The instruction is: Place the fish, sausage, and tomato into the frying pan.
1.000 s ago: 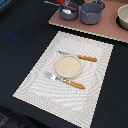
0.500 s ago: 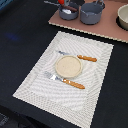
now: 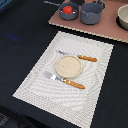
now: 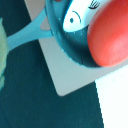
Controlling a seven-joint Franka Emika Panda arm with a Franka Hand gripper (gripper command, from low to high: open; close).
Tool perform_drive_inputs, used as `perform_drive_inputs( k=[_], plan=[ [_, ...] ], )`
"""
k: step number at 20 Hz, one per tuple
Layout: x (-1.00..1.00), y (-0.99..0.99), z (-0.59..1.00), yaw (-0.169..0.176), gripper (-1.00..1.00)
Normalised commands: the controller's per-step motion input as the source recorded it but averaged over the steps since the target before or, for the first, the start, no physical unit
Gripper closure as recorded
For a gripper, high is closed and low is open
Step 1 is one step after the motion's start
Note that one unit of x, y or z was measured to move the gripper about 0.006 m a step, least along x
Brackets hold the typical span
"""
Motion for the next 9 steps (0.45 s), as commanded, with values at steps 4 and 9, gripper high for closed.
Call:
perform_drive_inputs(
  k=[4,9],
  plan=[
    [-0.02,0.01,0.09,-0.004,-1.00],
    [0.00,0.00,0.00,0.000,-1.00]
  ],
)
